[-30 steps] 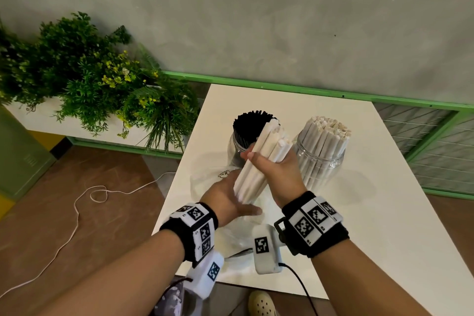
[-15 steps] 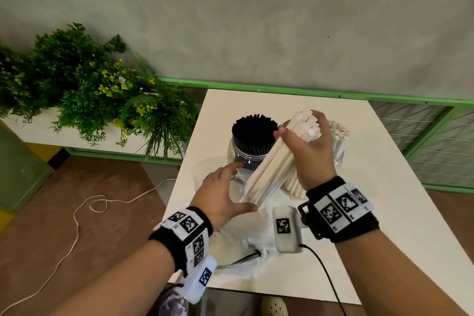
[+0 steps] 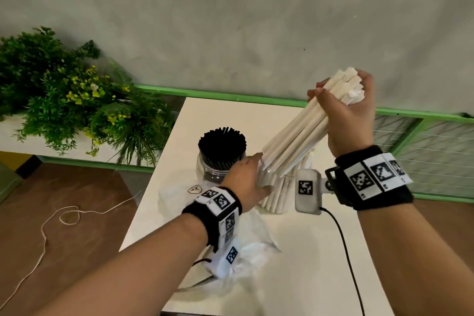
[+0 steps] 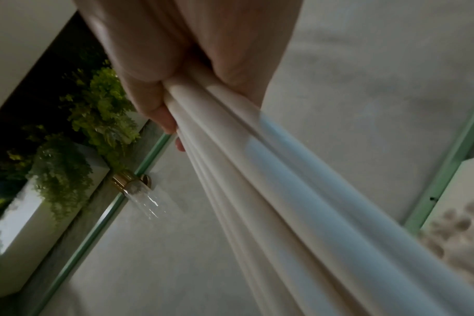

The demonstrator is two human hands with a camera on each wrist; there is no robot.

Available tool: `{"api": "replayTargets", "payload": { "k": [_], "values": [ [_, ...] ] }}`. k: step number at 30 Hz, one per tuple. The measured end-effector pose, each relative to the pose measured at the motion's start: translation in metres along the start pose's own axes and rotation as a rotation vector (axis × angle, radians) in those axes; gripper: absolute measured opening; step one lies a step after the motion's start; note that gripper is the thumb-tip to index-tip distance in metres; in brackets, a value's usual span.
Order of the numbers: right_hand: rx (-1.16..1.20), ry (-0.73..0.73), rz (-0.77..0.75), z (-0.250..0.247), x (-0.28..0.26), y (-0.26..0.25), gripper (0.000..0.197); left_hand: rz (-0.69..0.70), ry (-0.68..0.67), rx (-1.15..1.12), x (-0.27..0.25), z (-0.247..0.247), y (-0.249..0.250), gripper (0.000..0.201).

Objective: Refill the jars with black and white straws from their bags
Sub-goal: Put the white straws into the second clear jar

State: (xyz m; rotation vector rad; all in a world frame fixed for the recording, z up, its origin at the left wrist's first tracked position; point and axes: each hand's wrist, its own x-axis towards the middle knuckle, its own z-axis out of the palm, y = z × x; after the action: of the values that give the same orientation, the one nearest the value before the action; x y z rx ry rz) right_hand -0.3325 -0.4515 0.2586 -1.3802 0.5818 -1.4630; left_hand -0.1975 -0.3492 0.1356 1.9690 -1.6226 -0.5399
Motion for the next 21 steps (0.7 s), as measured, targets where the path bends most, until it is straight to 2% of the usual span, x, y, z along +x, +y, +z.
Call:
{"api": "replayTargets", "payload": {
  "k": [4,9,14,21],
  "values": [
    [-0.024,0.015,0.028,-0.018,0.019,0.009,0.041,-0.046,-0.036,0.112,0.036,0.021,0.023,0.072],
    [-0.008,0.050,0.068,-0.031,0.029,0.029,0.045,-0.106,-0.044,0.282,0.054,0.035,0.028,0.061],
    [-0.041,0.067,0.044,-0.038,0.036,0.037,0.046,-0.031,-0.009,0.293,0.053,0.039,0.014,0.031],
    [-0.078,0.035,-0.030,-0.040,0.031,0.038,0.046,0.049,0.040,0.234,0.052,0.037,0.011,0.027]
  ]
}}
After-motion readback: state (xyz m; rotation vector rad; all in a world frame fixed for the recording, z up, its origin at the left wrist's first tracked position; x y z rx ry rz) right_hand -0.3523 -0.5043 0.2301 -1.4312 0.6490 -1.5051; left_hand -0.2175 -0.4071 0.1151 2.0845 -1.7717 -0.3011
